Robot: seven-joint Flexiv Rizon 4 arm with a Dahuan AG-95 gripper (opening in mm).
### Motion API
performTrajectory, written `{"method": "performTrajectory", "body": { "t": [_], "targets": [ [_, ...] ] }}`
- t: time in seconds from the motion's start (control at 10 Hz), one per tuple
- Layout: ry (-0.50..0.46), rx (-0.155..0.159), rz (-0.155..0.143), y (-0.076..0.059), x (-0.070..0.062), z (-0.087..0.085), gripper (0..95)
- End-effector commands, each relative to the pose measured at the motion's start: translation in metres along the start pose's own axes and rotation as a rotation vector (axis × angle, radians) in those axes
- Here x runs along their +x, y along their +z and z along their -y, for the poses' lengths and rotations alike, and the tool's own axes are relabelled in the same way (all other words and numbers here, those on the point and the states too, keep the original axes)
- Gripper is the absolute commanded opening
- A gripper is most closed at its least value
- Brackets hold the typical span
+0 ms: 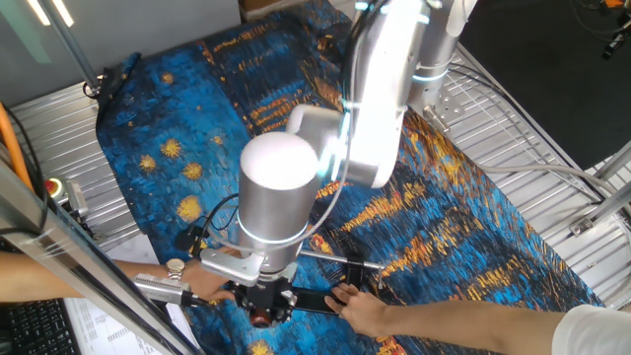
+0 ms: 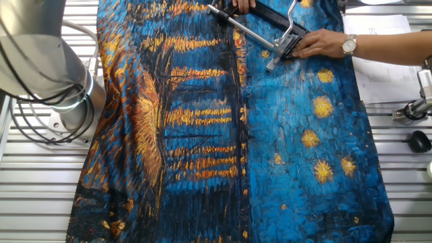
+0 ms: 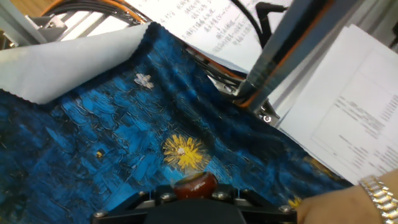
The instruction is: Push down the lever
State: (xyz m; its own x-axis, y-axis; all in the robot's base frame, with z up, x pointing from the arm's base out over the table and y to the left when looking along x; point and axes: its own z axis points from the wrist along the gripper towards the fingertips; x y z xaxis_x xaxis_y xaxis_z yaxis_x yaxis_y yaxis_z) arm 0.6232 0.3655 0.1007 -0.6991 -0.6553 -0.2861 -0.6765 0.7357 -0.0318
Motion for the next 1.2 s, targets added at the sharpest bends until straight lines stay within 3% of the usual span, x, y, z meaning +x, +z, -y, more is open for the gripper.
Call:
{"method": "performTrajectory", "body": {
  "t": [0.1,0.2,0.5,0.7,0.9,1.1,1.2],
  "targets": [
    [0.014,-0.060,0.046,-0.0008,0.0061,0.0015,0.0],
    [0.006,-0.099,0.088,-0.0012,0.0053,0.0016,0.0],
    [-0.007,-0.100,0.093,-0.0014,0.0050,0.0016,0.0],
    [-0.019,-0.083,0.095,-0.0014,0.0050,0.0016,0.0],
    [-0.043,-0.063,0.068,-0.0014,0.0050,0.0016,0.0],
    [-0.105,-0.040,0.012,-0.0014,0.0050,0.0016,0.0],
    [-0.120,-0.055,0.009,-0.0014,0.0050,0.0016,0.0]
  ]
}}
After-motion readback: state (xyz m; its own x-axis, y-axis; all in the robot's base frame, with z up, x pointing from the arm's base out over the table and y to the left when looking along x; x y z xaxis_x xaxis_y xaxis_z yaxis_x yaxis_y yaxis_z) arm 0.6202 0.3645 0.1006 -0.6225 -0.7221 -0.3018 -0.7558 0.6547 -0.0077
